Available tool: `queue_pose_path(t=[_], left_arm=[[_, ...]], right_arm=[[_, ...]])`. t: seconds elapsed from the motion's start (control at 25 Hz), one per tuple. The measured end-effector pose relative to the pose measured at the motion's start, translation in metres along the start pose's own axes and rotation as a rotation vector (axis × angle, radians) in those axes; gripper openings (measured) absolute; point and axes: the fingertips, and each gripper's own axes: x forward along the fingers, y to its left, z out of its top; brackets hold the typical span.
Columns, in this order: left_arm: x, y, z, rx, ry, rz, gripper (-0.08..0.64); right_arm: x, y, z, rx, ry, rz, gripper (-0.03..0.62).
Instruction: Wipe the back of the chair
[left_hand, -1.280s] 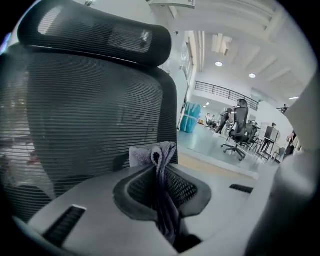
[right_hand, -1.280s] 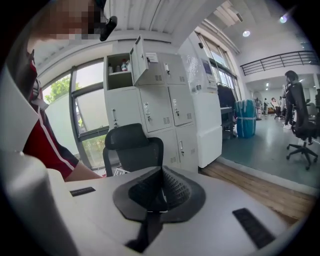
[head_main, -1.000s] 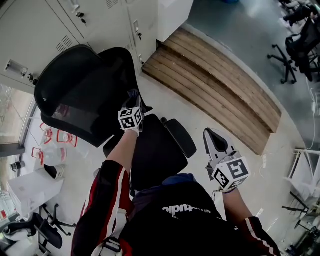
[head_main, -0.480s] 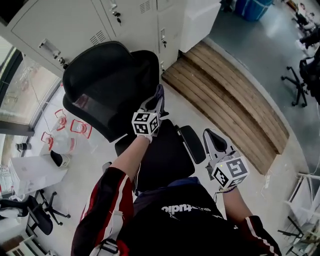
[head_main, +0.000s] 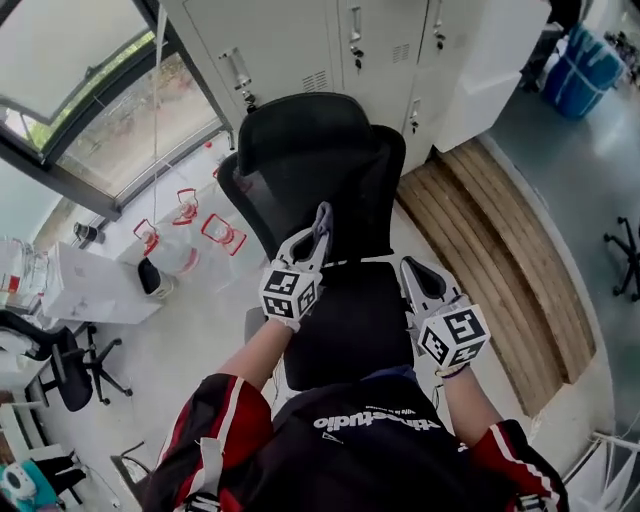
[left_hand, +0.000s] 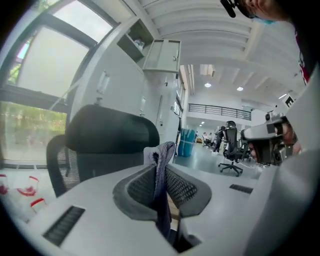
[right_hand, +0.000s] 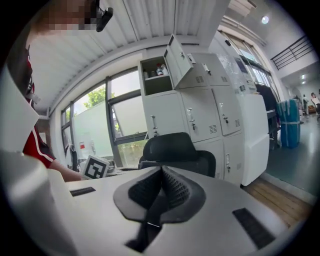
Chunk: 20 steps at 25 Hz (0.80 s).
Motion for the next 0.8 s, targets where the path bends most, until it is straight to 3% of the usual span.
queue_pose_path(t=[0.2, 0.4, 0.56, 0.8], left_arm=[[-0.107, 0.030, 0.026, 0.013, -0.047, 0.128, 0.057], [-0.211, 0.052, 0.031, -0.077, -0.103, 0.257, 0.057], [-0.281, 0.033, 0.038, -0.095, -0.150, 0.263, 0.057], [-0.387, -0.015, 0.036, -0.098, -0.190, 0.214, 0.057]], right_arm=[[0.021, 0.050, 0.006, -0.010, 0.002, 0.068, 0.014], [0.019, 0.105, 0.011, -0.033, 0.013, 0.131, 0.014], [-0.009, 0.150, 0.011, -0.044, 0.004, 0.145, 0.014], [-0.082, 0.233, -0.009, -0.022, 0.003, 0.137, 0.014]])
